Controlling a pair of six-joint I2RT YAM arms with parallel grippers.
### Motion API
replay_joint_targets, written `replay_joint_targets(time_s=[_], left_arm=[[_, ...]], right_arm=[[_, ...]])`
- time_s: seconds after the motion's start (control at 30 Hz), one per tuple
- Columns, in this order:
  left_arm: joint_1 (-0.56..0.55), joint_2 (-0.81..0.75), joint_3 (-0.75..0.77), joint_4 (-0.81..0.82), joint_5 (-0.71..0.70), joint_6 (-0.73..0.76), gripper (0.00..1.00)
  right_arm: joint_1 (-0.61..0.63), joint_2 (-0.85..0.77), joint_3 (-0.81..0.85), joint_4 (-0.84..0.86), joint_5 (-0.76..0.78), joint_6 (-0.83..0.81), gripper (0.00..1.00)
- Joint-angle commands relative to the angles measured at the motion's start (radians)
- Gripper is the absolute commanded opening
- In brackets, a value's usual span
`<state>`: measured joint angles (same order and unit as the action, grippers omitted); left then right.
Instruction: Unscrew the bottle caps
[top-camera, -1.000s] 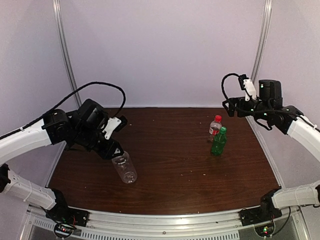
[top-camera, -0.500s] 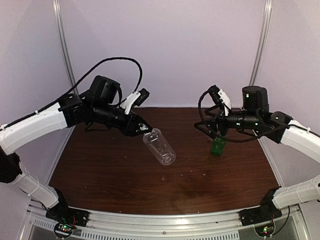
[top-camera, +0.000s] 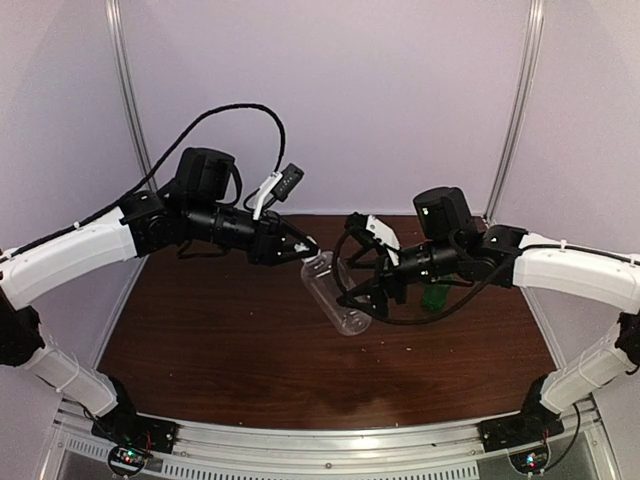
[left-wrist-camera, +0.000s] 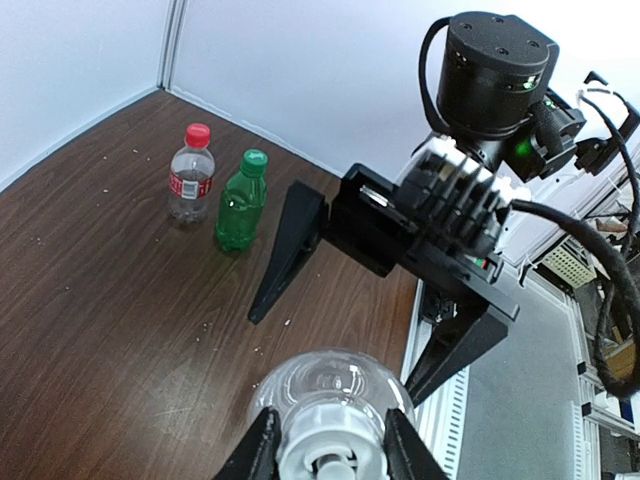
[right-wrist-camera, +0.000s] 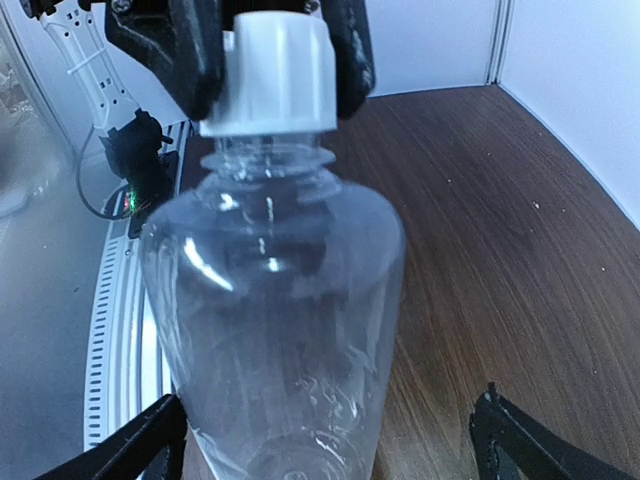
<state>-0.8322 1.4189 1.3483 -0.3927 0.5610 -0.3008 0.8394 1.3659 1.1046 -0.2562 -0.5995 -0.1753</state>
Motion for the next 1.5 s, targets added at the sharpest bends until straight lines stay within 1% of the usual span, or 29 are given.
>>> replay_joint_targets(time_s=[0.0,0.1,0.2,0.27,0.5,0.63,0.8,0.9,1.0,1.1,1.17,1.3,1.47], left_arm=[[-0.001,-0.025,-0.041,0.149,0.074,-0.051,0.03],[-0.001,-0.032,-0.066,0.190,0.060,-0.074,0.00],[-0.001,-0.049,-0.096,0.254,0.051,-0.103,0.00],[-0.001,-0.064,-0.116,0.285,0.043,-0.118,0.00],[-0.001,-0.101,-0.167,0.356,-0.011,-0.164,0.00],[-0.001,-0.125,-0.216,0.444,-0.068,-0.235,0.00],[-0.001,-0.147,-0.254,0.496,-0.175,-0.321,0.00],[-0.002,-0.152,-0.259,0.471,-0.271,-0.369,0.00],[-0.002,-0.156,-0.272,0.453,-0.362,-0.431,0.00],[-0.002,-0.151,-0.283,0.454,-0.413,-0.490,0.00],[-0.002,-0.144,-0.288,0.458,-0.414,-0.510,0.00],[-0.002,-0.146,-0.307,0.500,-0.394,-0.493,0.11],[-0.002,-0.205,-0.344,0.544,-0.354,-0.341,0.37]], right_arm=[[0.030,0.038,0.049,0.046,-0.044,-0.016,1.00],[0.035,0.057,0.046,0.085,-0.060,-0.003,1.00],[0.036,0.068,0.034,0.122,-0.055,0.013,1.00],[0.038,0.071,0.024,0.145,-0.044,0.026,0.98],[0.039,0.061,0.012,0.186,0.026,0.043,0.77],[0.048,0.059,0.007,0.186,0.090,0.038,0.61],[0.079,0.060,0.008,0.185,0.266,0.012,0.47],[0.096,0.067,0.013,0.186,0.391,-0.002,0.39],[0.122,0.079,0.023,0.187,0.542,-0.013,0.35],[0.150,0.103,0.036,0.190,0.711,-0.015,0.33],[0.157,0.112,0.033,0.200,0.754,-0.011,0.33],[0.157,0.113,0.017,0.213,0.704,0.004,0.33],[0.142,0.084,-0.001,0.221,0.543,0.013,0.35]])
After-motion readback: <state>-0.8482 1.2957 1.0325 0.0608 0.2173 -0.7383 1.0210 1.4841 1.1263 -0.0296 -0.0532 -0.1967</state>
